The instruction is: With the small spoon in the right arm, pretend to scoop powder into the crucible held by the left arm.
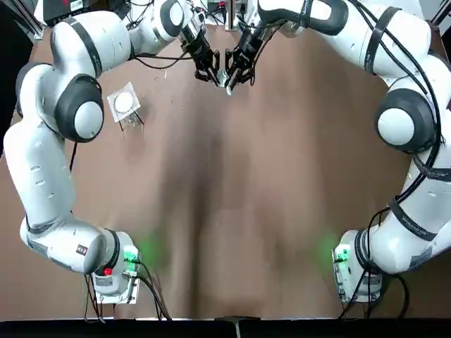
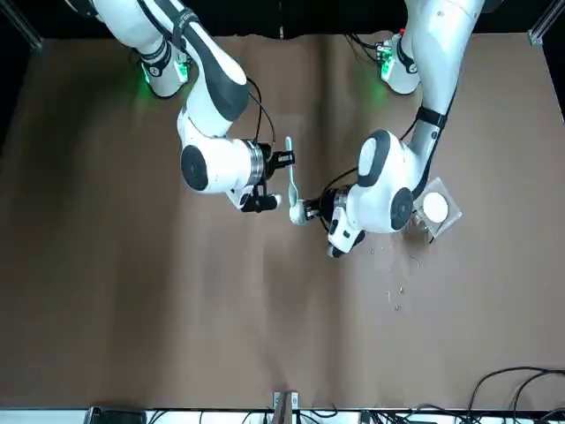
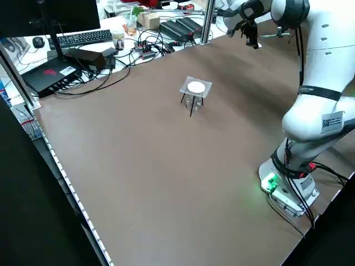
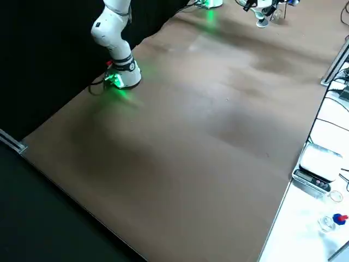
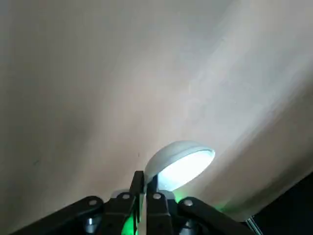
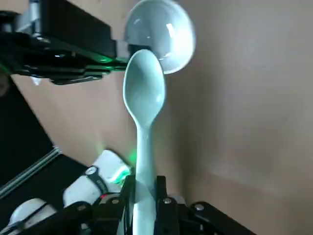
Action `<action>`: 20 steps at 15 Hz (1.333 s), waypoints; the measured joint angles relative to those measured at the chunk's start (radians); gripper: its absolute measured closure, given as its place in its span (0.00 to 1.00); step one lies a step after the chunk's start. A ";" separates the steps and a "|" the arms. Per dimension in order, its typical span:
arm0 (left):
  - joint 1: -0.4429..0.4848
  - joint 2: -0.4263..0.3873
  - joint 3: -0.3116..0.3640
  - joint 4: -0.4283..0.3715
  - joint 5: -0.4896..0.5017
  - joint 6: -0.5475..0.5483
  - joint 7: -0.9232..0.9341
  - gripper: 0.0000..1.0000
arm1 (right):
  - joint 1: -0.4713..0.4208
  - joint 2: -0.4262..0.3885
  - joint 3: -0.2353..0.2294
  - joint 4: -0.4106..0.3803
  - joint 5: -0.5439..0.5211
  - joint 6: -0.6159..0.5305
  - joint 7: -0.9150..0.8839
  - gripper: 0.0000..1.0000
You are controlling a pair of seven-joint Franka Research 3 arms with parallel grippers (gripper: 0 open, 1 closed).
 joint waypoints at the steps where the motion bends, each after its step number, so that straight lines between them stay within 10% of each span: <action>1: -0.004 0.000 0.000 0.002 0.000 0.001 -0.005 0.94 | -0.001 0.001 0.000 0.000 0.029 0.000 0.005 0.79; 20: -0.013 0.001 0.000 0.016 0.000 0.001 -0.015 0.94 | -0.070 0.079 -0.009 0.000 0.294 -0.008 0.068 0.79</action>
